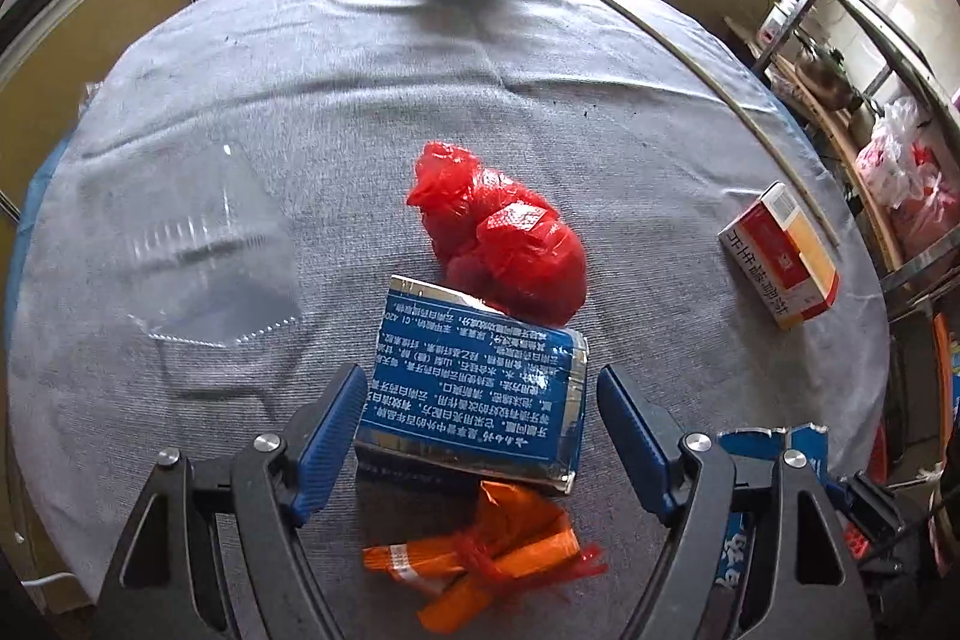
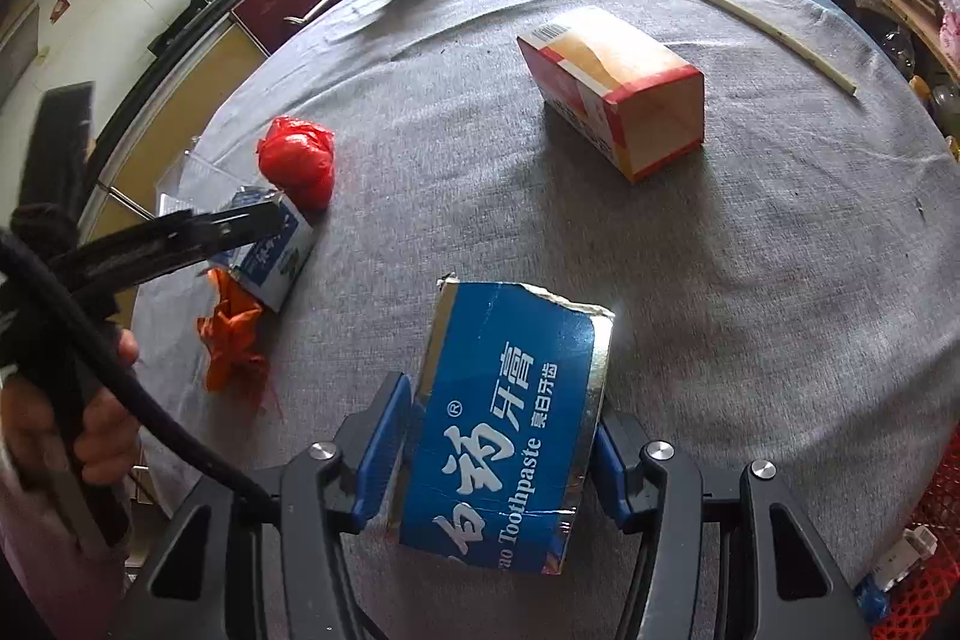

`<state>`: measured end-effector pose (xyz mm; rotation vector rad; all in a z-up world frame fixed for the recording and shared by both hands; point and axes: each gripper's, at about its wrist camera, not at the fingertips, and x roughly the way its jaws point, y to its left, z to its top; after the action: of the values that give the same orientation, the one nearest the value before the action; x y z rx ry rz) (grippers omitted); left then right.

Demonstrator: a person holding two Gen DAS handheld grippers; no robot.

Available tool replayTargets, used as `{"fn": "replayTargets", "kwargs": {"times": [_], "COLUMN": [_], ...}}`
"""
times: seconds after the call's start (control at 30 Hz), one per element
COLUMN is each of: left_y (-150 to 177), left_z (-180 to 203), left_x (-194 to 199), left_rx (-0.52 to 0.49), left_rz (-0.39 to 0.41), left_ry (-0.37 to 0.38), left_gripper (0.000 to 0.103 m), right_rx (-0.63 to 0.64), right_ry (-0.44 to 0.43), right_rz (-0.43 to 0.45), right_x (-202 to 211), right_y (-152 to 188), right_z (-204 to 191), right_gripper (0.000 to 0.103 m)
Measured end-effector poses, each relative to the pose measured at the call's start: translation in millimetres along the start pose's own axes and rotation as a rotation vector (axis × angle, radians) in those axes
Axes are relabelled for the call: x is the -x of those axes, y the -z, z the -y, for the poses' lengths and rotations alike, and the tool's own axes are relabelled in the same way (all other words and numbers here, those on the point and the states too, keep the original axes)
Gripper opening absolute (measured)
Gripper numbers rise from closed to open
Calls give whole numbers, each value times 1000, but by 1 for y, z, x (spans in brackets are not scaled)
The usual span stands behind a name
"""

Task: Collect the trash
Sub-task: 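Grasp the flattened blue box with the left tool while the right tool lifts the toothpaste box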

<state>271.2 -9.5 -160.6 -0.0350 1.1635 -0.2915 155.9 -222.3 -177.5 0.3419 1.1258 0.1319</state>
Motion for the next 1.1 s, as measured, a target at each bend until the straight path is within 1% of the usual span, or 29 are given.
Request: {"fn": "replayTargets", "kwargs": {"times": [0.07,0.13,0.2,0.27,0.37,0.53,0.57,0.63,0.7,0.77,0.83,0.9,1.0,1.1], "left_y": [0,0,0,0,1,12,16,22,35,49,66,83,107,122], "left_z": [-1,-1,-1,-1,6,29,34,44,56,66,74,77,73,61], "left_x": [-1,0,4,14,38,96,106,118,128,128,119,108,91,73], "left_rx": [3,-1,-11,0,3,-53,-67,-95,-144,-208,-270,-306,-328,-300], "left_rz": [7,12,34,57,126,262,277,283,272,233,160,82,-15,-89], "left_ry": [8,11,2,-1,12,32,40,59,70,60,43,43,30,13], "left_gripper": [74,73,72,72,72,72,72,72,72,72,72,72,72,73], "right_rx": [2,15,20,28,40,45,44,36,33,33,35,24,-6,-12], "right_ry": [-9,-17,-26,-32,-29,-37,-39,-38,-31,-19,-5,8,-7,-17], "right_rz": [12,38,60,79,117,190,198,216,223,208,169,135,82,40], "right_x": [2,6,13,20,33,57,59,69,76,79,79,73,63,53], "right_y": [4,6,9,10,13,18,19,21,23,26,31,36,47,55], "right_z": [0,-1,-1,-2,-1,4,5,9,13,17,22,28,38,39], "right_gripper": [58,58,58,58,58,58,58,58,58,58,58,58,58,58]}}
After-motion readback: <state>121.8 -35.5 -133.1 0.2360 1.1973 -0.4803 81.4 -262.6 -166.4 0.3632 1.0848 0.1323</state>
